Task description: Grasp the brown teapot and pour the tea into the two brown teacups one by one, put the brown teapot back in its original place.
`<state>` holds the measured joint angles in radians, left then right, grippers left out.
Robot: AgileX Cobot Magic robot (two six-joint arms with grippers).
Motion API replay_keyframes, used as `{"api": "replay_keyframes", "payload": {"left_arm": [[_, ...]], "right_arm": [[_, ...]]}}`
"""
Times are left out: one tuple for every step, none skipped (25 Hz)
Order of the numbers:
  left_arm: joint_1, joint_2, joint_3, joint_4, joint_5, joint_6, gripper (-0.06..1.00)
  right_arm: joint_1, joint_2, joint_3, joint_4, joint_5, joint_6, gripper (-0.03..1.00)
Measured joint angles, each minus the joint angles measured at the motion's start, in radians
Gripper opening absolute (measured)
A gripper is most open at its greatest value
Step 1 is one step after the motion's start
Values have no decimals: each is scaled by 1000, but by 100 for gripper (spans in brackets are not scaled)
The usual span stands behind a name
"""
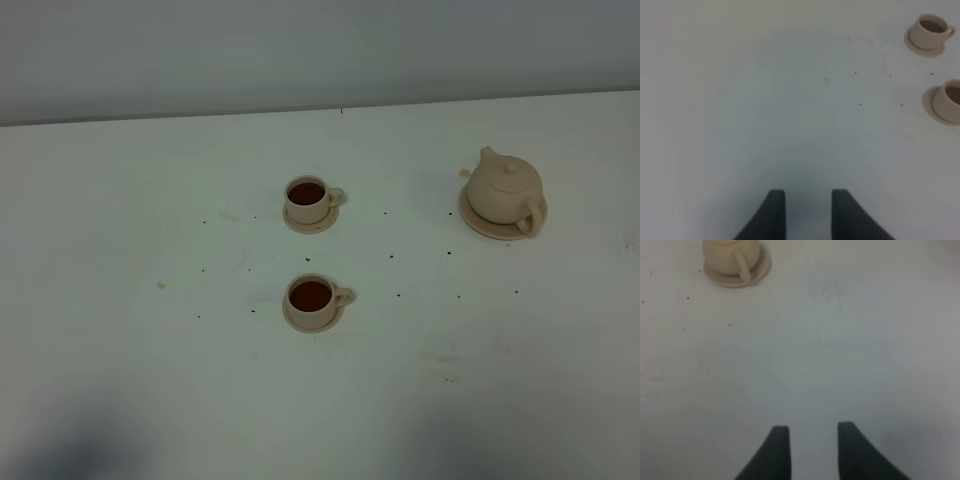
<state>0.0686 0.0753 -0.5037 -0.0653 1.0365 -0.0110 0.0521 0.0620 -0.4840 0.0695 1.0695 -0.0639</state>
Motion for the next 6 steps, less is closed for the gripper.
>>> {"api": "replay_keyframes", "payload": {"left_arm": [[0, 0, 0, 0, 0, 0, 25], [0, 0, 0, 0, 0, 0, 25], [0, 0, 0, 0, 0, 0, 25], [0, 0, 0, 0, 0, 0, 25], [0, 0, 0, 0, 0, 0, 25], [0, 0, 0, 0, 0, 0, 25]], "right_arm": [[0, 0, 0, 0, 0, 0, 24], [0, 0, 0, 1, 0, 0, 24], [0, 0, 0, 1, 0, 0, 24], [0, 0, 0, 1, 0, 0, 24], [0, 0, 0, 1, 0, -1, 24], [0, 0, 0, 1, 0, -1, 24]]}}
